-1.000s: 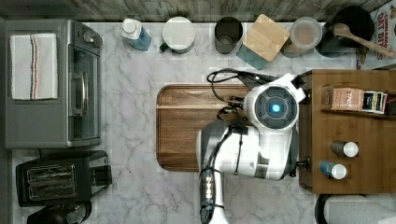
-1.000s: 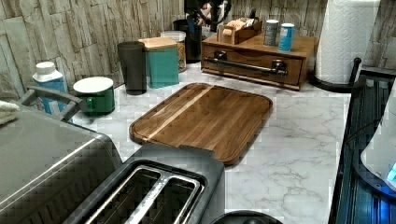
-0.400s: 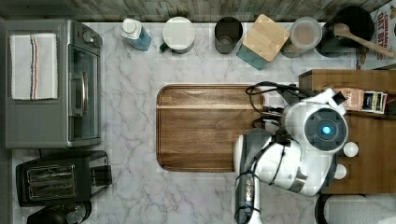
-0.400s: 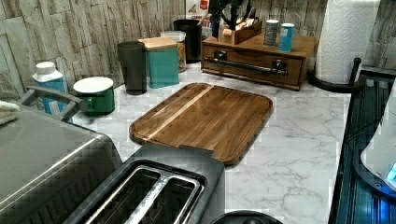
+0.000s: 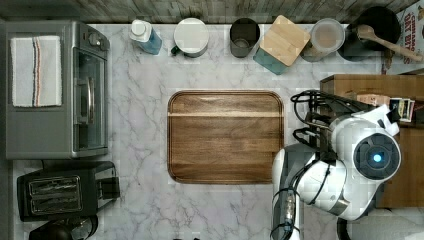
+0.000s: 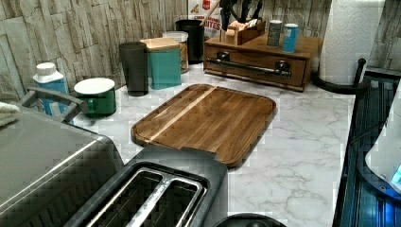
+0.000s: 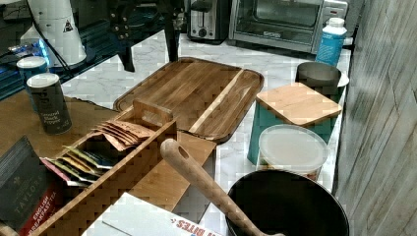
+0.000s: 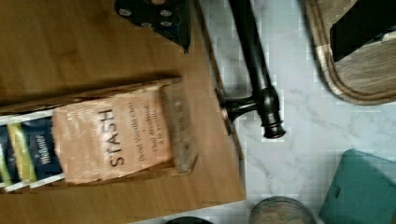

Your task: Open the drawer.

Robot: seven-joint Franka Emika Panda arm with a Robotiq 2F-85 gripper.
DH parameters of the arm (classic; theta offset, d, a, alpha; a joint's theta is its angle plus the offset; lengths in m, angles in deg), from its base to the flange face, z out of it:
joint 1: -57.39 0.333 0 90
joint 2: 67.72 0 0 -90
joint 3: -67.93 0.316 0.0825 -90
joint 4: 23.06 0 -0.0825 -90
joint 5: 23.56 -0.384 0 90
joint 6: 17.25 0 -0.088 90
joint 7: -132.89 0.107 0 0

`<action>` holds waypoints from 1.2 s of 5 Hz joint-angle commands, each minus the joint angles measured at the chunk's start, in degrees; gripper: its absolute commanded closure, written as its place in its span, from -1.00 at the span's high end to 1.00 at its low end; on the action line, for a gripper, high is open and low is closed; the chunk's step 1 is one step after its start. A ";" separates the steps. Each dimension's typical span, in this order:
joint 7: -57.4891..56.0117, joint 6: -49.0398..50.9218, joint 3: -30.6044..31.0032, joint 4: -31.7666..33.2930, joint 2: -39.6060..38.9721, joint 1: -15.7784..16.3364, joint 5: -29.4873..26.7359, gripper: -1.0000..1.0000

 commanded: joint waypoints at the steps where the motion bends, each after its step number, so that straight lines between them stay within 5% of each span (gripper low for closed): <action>1: -6.27 0.76 0.80 3.57 -0.10 0.46 -1.63 1.00; 6: -13.55 -8.15 0.33 7.12 -7.73 -0.23 -0.48 1.00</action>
